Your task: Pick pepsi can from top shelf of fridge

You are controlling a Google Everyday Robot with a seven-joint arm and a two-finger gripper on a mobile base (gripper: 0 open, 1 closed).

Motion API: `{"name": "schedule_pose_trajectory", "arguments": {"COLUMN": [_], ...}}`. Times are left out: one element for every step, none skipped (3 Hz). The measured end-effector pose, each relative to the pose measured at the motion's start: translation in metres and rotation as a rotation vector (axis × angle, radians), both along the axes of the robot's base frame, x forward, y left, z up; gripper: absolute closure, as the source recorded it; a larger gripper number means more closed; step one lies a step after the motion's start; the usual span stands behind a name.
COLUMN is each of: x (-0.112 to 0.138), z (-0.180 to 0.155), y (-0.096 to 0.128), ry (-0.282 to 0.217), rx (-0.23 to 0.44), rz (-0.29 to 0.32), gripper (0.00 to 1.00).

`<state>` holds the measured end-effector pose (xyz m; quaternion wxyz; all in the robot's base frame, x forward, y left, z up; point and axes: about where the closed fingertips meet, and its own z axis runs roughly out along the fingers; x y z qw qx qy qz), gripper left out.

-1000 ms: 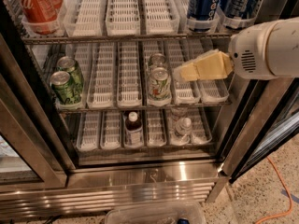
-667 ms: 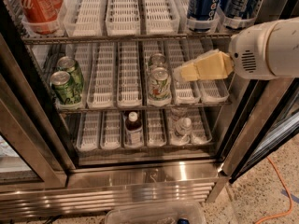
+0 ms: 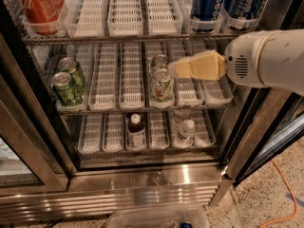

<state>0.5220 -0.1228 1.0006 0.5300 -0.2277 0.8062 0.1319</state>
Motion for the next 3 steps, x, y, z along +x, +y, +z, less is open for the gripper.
{"name": "schedule_pose_trajectory", "arguments": {"x": [0.018,0.034,0.041], "z": [0.008,0.02,0.027], "y": [0.014,0.029,0.034], "ry": [-0.061,-0.119,-0.157], "rx": [0.085,0.14,0.161], "rz": [-0.055,-0.074,-0.097], "gripper": [0.0,0.0,0.0]}}
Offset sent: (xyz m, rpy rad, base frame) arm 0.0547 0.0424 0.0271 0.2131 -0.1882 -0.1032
